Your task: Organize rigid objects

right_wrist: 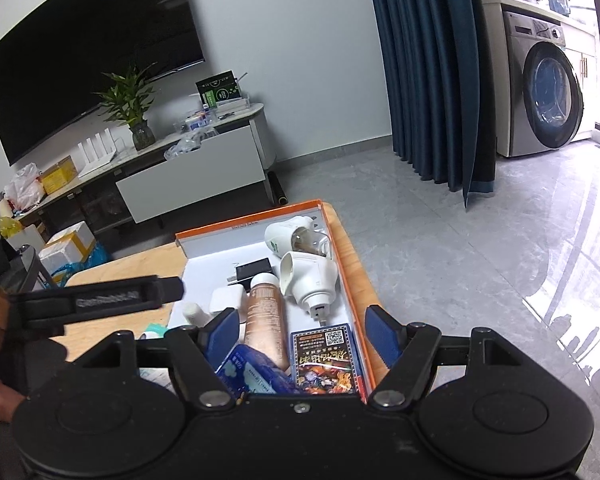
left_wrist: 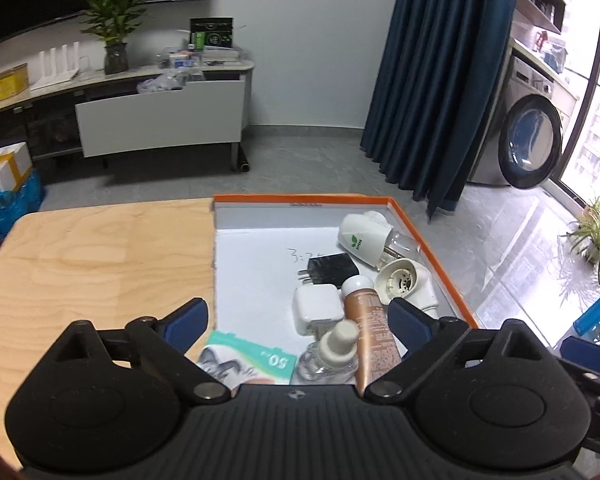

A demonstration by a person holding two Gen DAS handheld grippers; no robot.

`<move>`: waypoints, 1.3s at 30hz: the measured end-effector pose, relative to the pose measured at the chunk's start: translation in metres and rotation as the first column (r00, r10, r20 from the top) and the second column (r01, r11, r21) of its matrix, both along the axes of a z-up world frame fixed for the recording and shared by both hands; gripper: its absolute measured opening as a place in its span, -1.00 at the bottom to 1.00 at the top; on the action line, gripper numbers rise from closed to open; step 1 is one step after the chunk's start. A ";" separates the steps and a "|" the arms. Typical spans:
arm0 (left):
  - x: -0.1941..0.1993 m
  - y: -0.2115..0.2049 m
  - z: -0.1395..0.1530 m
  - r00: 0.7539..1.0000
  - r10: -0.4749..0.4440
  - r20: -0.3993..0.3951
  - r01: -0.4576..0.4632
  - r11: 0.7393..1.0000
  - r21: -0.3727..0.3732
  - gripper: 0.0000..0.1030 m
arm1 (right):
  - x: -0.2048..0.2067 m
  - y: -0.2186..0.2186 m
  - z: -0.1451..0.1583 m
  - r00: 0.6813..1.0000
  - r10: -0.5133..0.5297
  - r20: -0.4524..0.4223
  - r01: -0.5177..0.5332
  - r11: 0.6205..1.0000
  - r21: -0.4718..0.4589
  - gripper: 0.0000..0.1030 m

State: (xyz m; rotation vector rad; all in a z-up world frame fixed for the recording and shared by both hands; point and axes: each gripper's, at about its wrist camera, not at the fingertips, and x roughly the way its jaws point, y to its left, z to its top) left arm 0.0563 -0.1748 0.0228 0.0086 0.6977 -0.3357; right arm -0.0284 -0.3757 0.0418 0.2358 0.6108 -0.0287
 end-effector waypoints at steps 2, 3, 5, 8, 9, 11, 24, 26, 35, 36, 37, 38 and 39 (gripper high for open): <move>-0.012 0.003 0.008 0.999 0.039 -0.004 -0.038 0.999 0.025 1.00 | -0.007 0.002 0.004 1.000 0.012 0.004 -0.012 1.000 -0.005 0.62; -0.020 0.005 0.012 0.999 0.048 -0.002 -0.048 0.998 0.030 1.00 | -0.011 0.003 0.006 1.000 0.019 0.006 -0.019 1.000 -0.010 0.62; -0.036 0.009 0.020 0.998 0.055 0.002 -0.056 0.998 0.030 1.00 | -0.022 0.004 0.011 0.999 0.034 0.015 -0.034 0.999 -0.022 0.65; -0.058 0.012 0.026 0.996 0.088 -0.005 -0.087 0.995 0.043 1.00 | -0.038 0.003 0.016 0.998 0.058 0.009 -0.058 0.997 -0.043 0.71; -0.065 0.012 0.026 0.995 0.096 -0.005 -0.096 0.994 0.053 1.00 | -0.043 0.002 0.017 0.998 0.065 0.008 -0.064 0.997 -0.048 0.72; -0.077 0.011 0.024 0.993 0.116 -0.017 -0.114 0.991 0.076 1.00 | -0.055 -0.001 0.017 0.998 0.069 0.001 -0.069 0.997 -0.041 0.75; -0.121 0.007 -0.006 0.989 0.121 -0.082 -0.113 0.989 0.094 1.00 | -0.077 -0.004 -0.010 0.984 0.110 -0.142 -0.122 0.990 -0.075 0.75; -0.124 0.005 -0.009 0.989 0.119 -0.083 -0.110 0.988 0.109 1.00 | -0.077 -0.003 -0.014 0.982 0.111 -0.150 -0.123 0.990 -0.073 0.75; -0.125 0.003 -0.015 0.989 0.113 -0.092 -0.101 0.987 0.124 1.00 | -0.075 -0.006 -0.016 0.984 0.093 -0.151 -0.102 0.993 -0.053 0.75; -0.125 0.003 -0.015 0.989 0.113 -0.095 -0.101 0.987 0.123 1.00 | -0.074 -0.005 -0.016 0.984 0.093 -0.153 -0.103 0.993 -0.055 0.75; -0.125 0.003 -0.016 0.989 0.114 -0.093 -0.102 0.987 0.124 1.00 | -0.074 -0.005 -0.016 0.984 0.093 -0.155 -0.103 0.993 -0.056 0.75; -0.125 0.003 -0.016 0.990 0.113 -0.090 -0.101 0.987 0.125 1.00 | -0.074 -0.005 -0.016 0.983 0.092 -0.156 -0.102 0.993 -0.055 0.75; -0.125 0.003 -0.016 0.990 0.111 -0.090 -0.099 0.987 0.128 1.00 | -0.074 -0.004 -0.017 0.983 0.092 -0.156 -0.102 0.993 -0.055 0.75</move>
